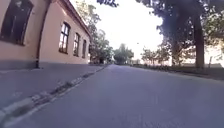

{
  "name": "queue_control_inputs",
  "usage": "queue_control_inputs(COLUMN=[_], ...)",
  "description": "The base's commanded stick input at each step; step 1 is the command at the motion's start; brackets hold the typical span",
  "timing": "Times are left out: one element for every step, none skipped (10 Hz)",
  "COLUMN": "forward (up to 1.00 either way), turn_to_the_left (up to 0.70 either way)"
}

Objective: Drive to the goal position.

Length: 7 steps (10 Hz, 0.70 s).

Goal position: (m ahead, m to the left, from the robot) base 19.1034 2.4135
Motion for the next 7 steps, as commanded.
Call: queue_control_inputs(forward=[0.5,0.5,0.5,0.5,0.5,0.5,0.5], turn_to_the_left=[0.0,0.0,0.0,0.0,0.0,0.02,0.5])
